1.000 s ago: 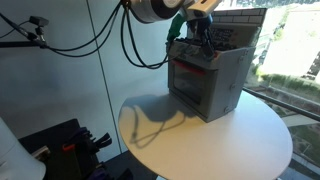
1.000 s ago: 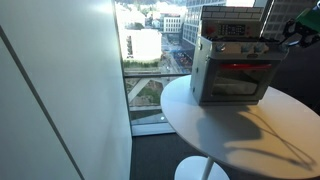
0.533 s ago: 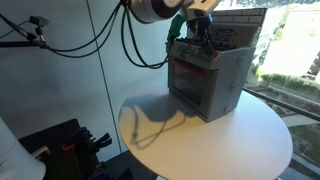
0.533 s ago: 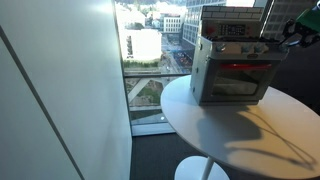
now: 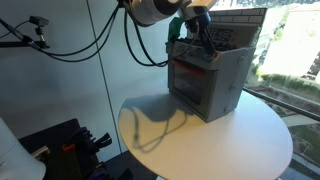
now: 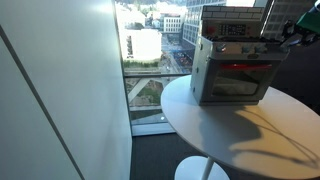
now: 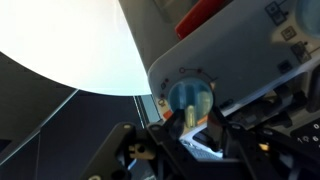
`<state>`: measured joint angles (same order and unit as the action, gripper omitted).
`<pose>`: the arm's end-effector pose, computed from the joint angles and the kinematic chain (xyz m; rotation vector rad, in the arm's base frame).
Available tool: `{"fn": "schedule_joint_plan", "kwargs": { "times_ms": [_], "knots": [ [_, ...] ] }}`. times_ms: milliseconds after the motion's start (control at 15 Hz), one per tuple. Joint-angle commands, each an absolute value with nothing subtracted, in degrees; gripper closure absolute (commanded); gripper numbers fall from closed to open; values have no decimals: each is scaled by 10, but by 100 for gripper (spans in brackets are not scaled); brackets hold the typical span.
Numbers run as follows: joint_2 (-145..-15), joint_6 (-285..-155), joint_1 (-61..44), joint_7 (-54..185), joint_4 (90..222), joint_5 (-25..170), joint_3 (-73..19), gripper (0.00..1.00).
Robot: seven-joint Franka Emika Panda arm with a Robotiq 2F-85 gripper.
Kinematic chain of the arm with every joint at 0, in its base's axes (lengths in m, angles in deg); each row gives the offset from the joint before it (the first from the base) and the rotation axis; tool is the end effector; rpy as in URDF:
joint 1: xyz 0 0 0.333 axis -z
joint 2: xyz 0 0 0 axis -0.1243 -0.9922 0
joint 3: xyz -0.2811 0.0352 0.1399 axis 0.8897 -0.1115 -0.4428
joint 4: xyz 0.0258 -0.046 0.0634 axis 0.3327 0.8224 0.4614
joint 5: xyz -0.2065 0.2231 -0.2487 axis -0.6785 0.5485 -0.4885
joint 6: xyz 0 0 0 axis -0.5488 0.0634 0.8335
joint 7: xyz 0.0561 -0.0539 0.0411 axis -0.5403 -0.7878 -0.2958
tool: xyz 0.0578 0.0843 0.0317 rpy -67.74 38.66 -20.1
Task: Turn the knob on the right stove of the stove in an anticlockwise direction
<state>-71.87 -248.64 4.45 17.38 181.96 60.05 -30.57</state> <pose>0.6062 -0.1142 0.4349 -2.6219 1.2654 -0.9734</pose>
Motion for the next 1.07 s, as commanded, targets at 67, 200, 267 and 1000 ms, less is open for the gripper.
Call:
{"fn": "schedule_joint_plan", "kwargs": {
  "times_ms": [67,200,267,1000],
  "knots": [
    [-706,-2465,39,173,1815,531,-292,90],
    [-703,-2461,39,175,1816,505,-292,90],
    [-702,-2460,39,176,1816,492,-292,90],
    [-694,-2448,38,179,1820,348,-293,90]
  ]
}}
